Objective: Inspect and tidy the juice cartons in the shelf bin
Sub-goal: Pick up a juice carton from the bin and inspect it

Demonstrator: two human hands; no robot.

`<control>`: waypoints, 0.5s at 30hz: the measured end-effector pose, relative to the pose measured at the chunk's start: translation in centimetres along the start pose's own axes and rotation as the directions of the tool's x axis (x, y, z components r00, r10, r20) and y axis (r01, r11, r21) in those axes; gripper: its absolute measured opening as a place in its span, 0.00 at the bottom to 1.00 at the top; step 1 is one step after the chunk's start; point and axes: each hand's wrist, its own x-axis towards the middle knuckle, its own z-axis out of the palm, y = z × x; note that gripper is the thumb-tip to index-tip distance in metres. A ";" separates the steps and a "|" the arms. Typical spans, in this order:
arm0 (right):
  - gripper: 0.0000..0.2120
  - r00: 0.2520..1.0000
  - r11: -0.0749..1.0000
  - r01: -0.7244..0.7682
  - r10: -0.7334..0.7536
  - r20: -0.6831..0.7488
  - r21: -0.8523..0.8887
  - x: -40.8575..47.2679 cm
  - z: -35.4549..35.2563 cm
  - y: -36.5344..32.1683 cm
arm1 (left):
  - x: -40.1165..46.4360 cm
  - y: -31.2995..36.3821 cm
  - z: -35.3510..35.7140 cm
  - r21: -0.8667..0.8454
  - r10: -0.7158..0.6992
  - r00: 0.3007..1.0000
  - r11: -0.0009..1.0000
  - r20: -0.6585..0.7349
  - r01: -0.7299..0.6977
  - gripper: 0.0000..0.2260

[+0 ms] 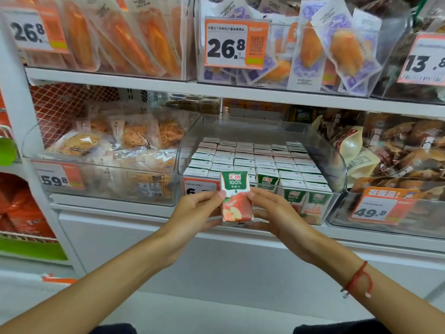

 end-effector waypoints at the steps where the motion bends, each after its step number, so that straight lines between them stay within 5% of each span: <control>1: 0.10 0.999 0.999 -0.018 0.017 0.045 0.032 -0.1 -0.1 -0.1 | 0.0 0.0 -0.1 0.000 -0.015 1.000 1.000 -0.009 0.015 0.10; 15: 0.30 0.991 0.997 0.045 -0.038 0.130 -0.056 -1.0 -0.8 -0.1 | -0.3 0.4 -0.3 -0.040 -0.042 0.998 0.998 -0.042 0.040 0.07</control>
